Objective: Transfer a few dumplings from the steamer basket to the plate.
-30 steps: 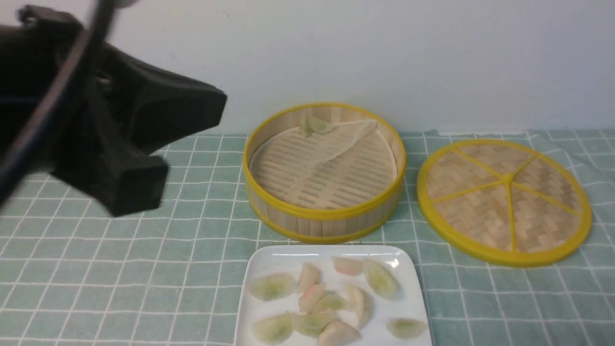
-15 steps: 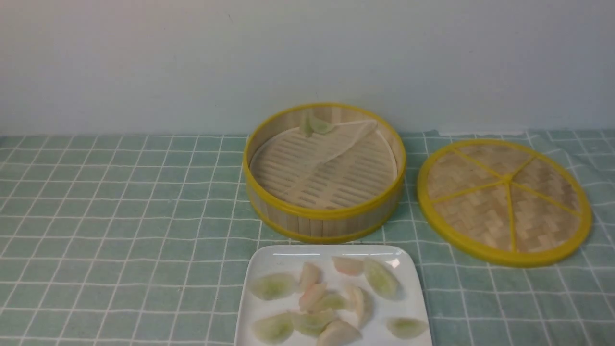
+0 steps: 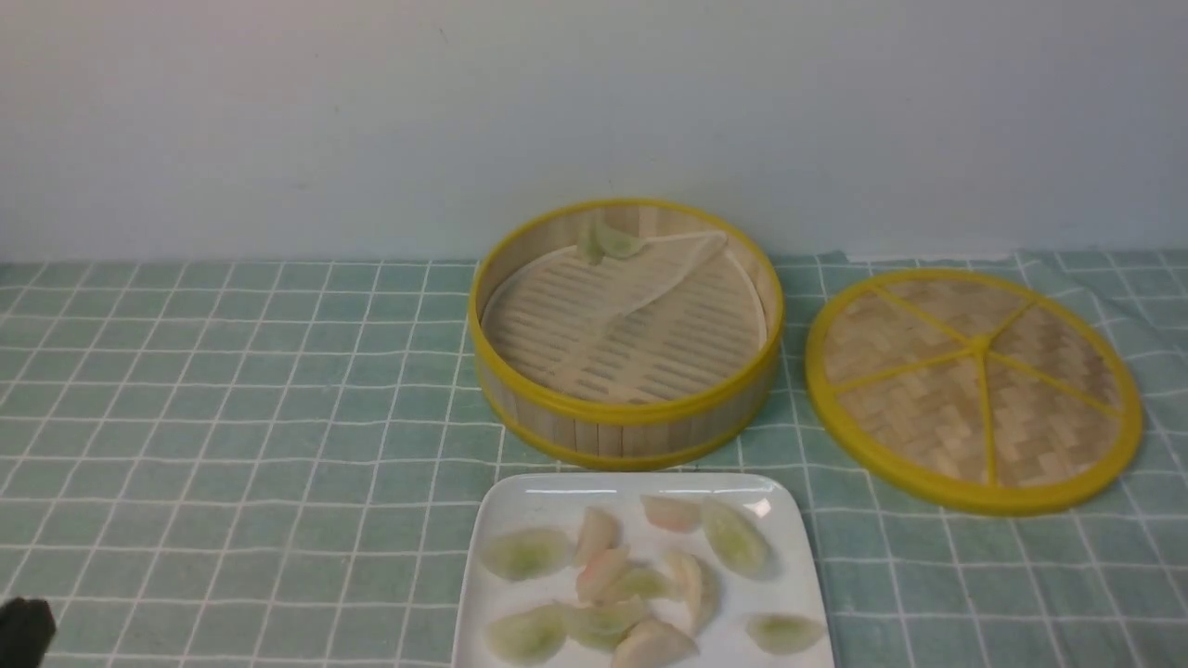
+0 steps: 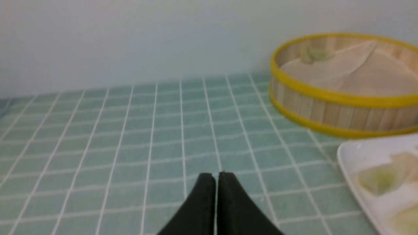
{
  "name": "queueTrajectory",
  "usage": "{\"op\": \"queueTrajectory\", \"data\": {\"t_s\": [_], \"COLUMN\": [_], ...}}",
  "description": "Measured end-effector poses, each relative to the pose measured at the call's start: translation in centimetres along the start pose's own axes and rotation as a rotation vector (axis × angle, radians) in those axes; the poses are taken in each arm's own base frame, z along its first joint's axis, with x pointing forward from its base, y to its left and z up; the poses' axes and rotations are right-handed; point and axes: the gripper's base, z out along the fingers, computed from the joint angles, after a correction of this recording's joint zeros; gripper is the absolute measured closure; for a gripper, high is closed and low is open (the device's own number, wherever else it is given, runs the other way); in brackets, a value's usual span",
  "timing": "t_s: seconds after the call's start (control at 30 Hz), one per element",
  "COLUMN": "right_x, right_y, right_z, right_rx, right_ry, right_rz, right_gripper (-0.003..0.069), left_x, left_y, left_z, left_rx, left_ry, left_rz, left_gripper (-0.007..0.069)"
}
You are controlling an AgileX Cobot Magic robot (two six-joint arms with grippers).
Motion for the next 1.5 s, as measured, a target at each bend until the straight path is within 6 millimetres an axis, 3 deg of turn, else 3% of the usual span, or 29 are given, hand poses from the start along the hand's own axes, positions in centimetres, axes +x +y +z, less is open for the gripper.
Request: {"op": "queueTrajectory", "data": {"t_s": [0.03,0.07,0.17,0.8,1.5], "right_x": [0.0,0.0,0.0,0.0,0.0], "right_y": [0.0,0.0,0.0,0.0,0.0], "right_z": [0.0,0.0,0.0,0.0,0.0], "right_rx": [0.000,0.000,0.000,0.000,0.000], "right_ry": [0.000,0.000,0.000,0.000,0.000], "right_rz": [0.000,0.000,0.000,0.000,0.000], "right_gripper": [0.0673,0.0673,0.0673,0.0673,0.0673], "left_x": [0.2,2.0,2.8,2.8,2.8], "left_y": [0.0,0.1,0.1,-0.2,-0.2], "left_z": [0.1,0.6,0.8,0.8,0.8], "left_rx": [0.000,-0.011,-0.015,0.016,0.007], "left_ry": [0.006,0.052,0.086,0.088,0.088], "left_rz": [0.001,0.004,0.009,-0.076,-0.051], "left_gripper": [0.0631,0.0631,0.0631,0.0631,0.0631]}}
